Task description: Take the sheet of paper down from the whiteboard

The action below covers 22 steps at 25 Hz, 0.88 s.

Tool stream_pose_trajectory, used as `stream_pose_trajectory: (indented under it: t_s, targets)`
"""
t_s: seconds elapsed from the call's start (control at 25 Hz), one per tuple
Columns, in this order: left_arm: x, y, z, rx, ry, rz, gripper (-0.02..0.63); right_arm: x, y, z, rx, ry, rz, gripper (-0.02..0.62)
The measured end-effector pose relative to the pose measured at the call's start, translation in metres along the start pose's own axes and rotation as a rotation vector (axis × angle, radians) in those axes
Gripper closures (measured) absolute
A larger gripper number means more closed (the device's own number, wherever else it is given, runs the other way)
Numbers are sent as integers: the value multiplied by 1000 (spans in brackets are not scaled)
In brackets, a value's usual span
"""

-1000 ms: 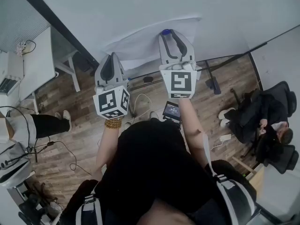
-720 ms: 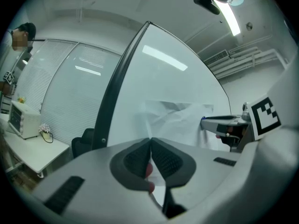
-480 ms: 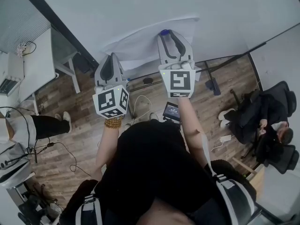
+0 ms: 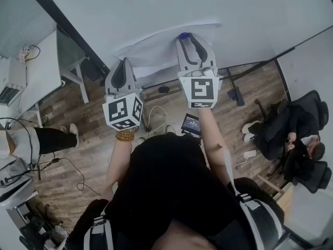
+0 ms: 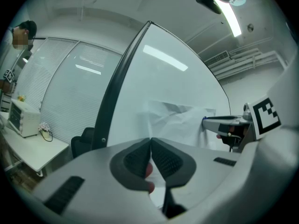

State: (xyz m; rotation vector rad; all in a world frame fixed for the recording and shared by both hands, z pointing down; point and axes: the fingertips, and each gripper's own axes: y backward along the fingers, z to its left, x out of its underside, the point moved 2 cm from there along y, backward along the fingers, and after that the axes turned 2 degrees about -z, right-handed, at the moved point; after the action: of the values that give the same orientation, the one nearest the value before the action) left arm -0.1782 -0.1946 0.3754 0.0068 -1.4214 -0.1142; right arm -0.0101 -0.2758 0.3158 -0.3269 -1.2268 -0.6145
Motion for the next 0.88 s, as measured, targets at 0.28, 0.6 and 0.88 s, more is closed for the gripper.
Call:
stream_pose_trajectory:
  t_s: [0.28, 0.6, 0.88]
  targets:
    - [-1, 0, 2, -5, 7, 3, 589, 4, 6, 0, -2, -4, 18, 474]
    - [0, -1, -1, -8, 17, 6, 589, 10, 25, 1, -6, -22, 31, 474]
    - [-2, 1, 1, -3, 22, 4, 589, 10, 48, 7, -11, -17, 40, 474]
